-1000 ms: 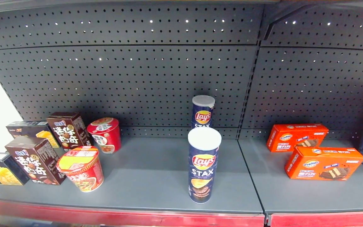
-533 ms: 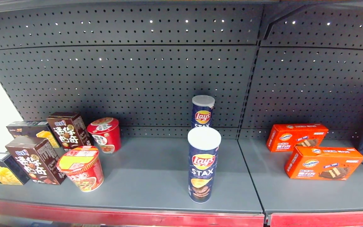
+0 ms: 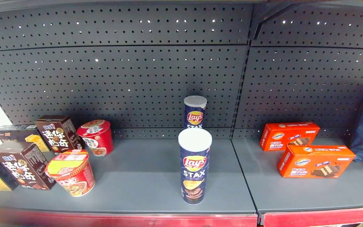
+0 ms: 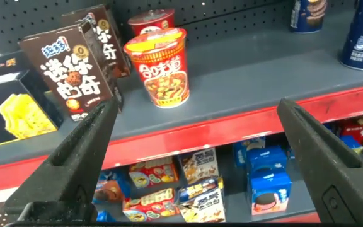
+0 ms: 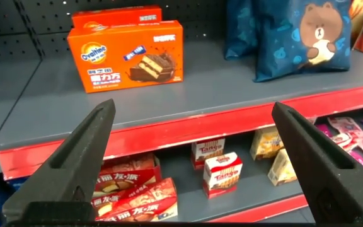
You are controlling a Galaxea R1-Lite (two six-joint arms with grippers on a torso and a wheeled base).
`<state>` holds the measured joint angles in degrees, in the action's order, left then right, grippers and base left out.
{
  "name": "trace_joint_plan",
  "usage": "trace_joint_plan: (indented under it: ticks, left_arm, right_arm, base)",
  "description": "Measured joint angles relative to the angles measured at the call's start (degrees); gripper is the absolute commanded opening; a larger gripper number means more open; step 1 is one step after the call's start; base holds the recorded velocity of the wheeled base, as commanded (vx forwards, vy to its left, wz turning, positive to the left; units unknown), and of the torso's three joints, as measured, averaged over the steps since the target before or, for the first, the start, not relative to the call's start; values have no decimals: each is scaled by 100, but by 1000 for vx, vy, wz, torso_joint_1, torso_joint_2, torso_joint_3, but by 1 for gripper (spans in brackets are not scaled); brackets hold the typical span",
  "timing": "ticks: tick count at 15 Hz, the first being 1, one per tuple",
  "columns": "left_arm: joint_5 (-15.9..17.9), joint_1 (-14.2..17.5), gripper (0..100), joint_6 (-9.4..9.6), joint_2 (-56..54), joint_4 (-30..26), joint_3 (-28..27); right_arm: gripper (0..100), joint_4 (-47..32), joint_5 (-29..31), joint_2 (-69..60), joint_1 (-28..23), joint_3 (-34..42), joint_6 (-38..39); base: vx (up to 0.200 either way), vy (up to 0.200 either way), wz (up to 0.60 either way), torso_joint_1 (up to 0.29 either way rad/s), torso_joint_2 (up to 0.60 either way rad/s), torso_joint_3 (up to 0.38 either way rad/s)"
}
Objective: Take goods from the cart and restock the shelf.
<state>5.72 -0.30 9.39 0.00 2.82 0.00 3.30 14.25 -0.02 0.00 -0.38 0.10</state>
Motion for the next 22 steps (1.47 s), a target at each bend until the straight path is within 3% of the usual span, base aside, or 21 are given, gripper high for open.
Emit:
trace_joint_plan:
  ticks: [8,10,13,16,19,21,22]
  left_arm:
    - [-9,-2,100,-28,0,-2,0]
    - [-60,-2,100,-257,0,-39,0]
    - [-349,-5,100,-272,0,-246,0]
    - [-373,-5,100,-290,0,-271,-2]
    - [-402,-2,100,-521,0,-282,-2]
    - [-828,-2,100,-521,0,-217,-7]
    - [-850,-5,100,-395,16,-143,-156]
  right_arm:
    - [100,2,-2,-2,0,0,-239]
    - [100,2,-2,-2,0,-2,-236]
    - [100,0,-2,-2,0,-4,-239]
    - [100,-5,-2,-2,0,-4,-239]
    - [100,2,-2,-2,0,-6,-188]
    - [100,0,-5,-2,0,-6,-199]
    - [100,2,-7,-2,0,-6,-234]
  base:
    - [0,0,0,0,0,0]
    - [200,0,0,5,-2,0]
    - [0,0,0,0,0,0]
    - [0,0,0,0,0,0]
    - [0,0,0,0,0,0]
    - [0,0,0,0,0,0]
    - [0,0,0,0,0,0]
